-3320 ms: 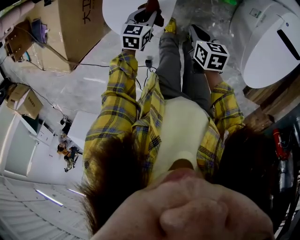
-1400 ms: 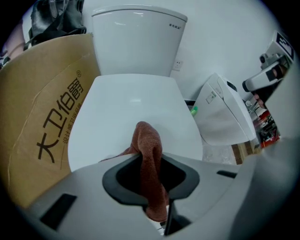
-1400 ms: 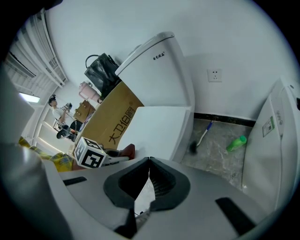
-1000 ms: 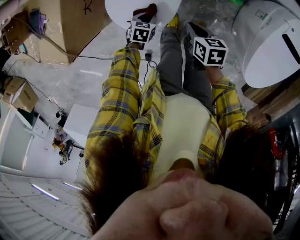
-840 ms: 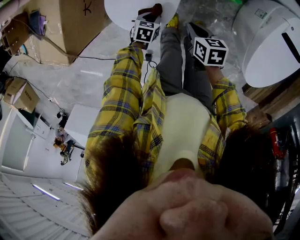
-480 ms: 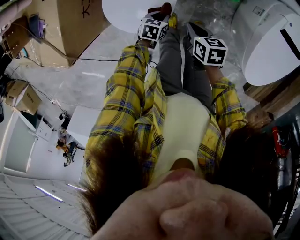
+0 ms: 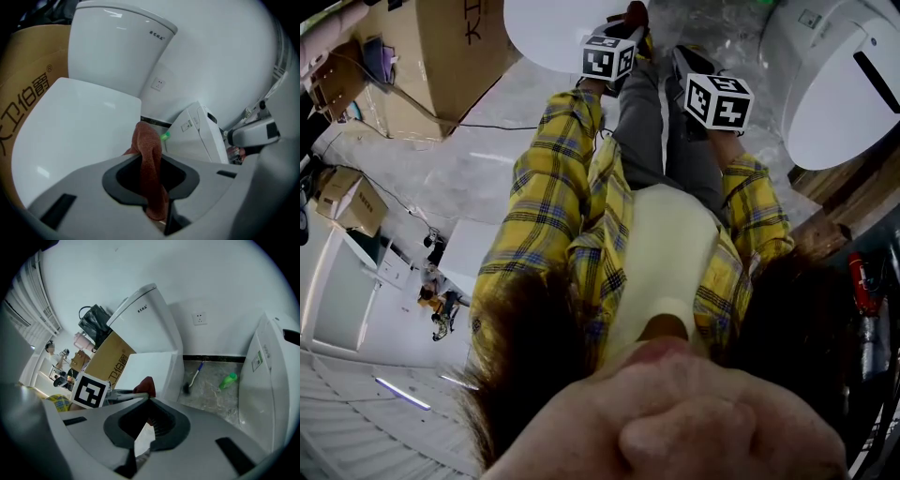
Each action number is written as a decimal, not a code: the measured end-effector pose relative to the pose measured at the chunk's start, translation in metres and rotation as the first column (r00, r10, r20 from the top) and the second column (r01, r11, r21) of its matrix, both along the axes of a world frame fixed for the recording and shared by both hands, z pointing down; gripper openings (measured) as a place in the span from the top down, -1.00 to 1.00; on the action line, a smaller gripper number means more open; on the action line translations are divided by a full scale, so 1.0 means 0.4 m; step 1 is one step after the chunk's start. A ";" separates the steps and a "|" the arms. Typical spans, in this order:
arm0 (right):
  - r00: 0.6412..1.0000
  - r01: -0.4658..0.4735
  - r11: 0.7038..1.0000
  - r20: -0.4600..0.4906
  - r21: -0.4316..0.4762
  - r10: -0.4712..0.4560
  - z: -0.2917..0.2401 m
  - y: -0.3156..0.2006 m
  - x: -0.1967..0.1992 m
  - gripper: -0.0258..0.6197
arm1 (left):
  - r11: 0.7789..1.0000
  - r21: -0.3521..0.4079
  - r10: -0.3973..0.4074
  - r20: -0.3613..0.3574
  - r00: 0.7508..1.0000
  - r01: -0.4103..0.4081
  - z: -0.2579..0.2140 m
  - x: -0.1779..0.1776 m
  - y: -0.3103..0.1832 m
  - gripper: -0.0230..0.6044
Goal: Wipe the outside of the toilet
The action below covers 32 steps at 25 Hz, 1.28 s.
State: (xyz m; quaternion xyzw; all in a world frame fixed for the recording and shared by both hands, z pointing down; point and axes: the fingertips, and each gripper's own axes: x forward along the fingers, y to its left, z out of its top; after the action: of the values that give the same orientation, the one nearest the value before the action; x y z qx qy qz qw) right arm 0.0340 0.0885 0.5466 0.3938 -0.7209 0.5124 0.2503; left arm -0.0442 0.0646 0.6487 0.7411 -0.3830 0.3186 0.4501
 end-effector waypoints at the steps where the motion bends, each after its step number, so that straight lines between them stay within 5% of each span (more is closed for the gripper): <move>1: 1.000 -0.002 1.000 -0.001 0.001 0.002 -0.003 -0.001 0.002 0.84 | 1.000 0.011 -0.016 -0.020 1.000 0.016 -0.015 0.004 -0.010 0.66; 12: 0.999 -0.040 0.999 -0.004 0.035 0.041 -0.044 -0.026 0.023 0.84 | 0.970 0.147 -0.150 -0.267 0.952 0.194 -0.225 0.013 -0.102 0.66; 32: 0.996 -0.081 0.982 0.051 0.168 0.073 -0.230 -0.090 0.033 0.84 | 0.918 0.239 -0.229 -0.330 0.916 0.316 -0.505 -0.067 -0.078 0.66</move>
State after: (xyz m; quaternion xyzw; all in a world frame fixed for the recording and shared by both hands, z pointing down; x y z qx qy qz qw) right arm 0.0472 0.0524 0.4545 0.4299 -0.7516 0.4669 0.1796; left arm -0.0709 0.0336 0.4468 0.7764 -0.4539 0.0788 0.4302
